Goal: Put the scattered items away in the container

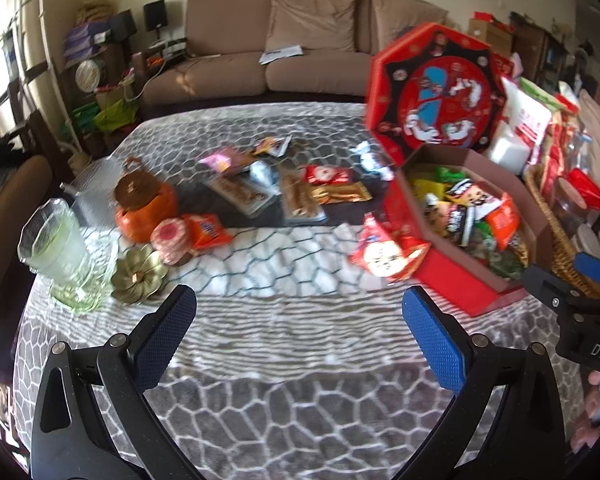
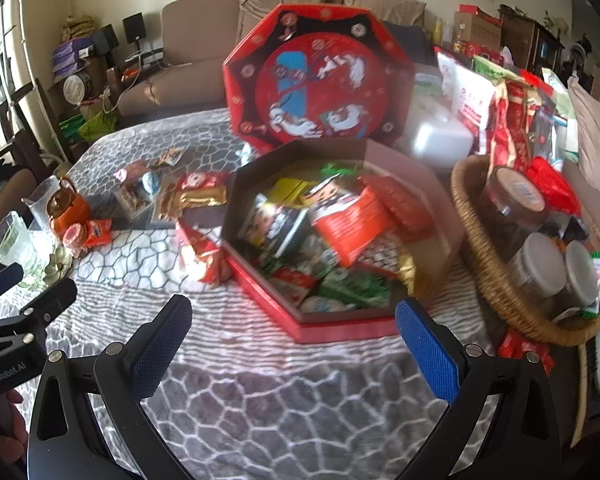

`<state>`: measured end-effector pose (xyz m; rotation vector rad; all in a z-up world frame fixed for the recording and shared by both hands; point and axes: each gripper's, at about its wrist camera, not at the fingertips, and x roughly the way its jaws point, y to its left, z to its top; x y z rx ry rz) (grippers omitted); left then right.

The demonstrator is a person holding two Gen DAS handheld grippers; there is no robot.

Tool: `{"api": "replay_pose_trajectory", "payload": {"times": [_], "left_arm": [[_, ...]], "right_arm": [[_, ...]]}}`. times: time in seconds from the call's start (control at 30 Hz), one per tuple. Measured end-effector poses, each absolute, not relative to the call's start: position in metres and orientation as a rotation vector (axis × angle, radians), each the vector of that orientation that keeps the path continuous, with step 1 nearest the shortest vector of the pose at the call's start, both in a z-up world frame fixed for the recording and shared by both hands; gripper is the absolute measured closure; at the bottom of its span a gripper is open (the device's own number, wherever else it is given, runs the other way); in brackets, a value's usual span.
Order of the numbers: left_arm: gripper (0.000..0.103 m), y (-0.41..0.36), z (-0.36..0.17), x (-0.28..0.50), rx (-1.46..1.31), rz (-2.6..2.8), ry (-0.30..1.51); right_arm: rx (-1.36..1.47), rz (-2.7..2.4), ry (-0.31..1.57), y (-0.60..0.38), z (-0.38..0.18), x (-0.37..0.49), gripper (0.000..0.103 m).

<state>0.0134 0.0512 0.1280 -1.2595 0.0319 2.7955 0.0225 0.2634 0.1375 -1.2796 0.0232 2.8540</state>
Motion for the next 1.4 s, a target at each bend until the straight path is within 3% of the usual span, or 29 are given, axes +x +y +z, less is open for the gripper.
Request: {"api": "replay_pose_trajectory", "payload": {"times": [0.6, 1.2, 1.3, 1.37, 1.4], "left_arm": [[0.0, 0.159, 0.135, -0.022, -1.218, 2.709, 0.126], [0.0, 0.205, 0.116, -0.061, -1.253, 2.612, 0.081], [0.0, 0.203, 0.112, -0.068, -1.241, 2.571, 0.056], [0.0, 0.201, 0.11, -0.071, -1.222, 2.554, 0.044], [0.0, 0.2, 0.11, -0.072, -1.213, 2.542, 0.04]], "right_arm": [[-1.258, 2.846, 0.024, 0.35, 0.15, 0.006, 0.0], [-1.314, 2.93, 0.121, 0.4, 0.145, -0.03, 0.003], [-1.338, 2.976, 0.106, 0.405, 0.145, -0.037, 0.016], [-1.37, 3.002, 0.068, 0.402, 0.142, -0.043, 0.036], [-1.394, 3.014, 0.04, 0.398, 0.139, -0.046, 0.037]]}}
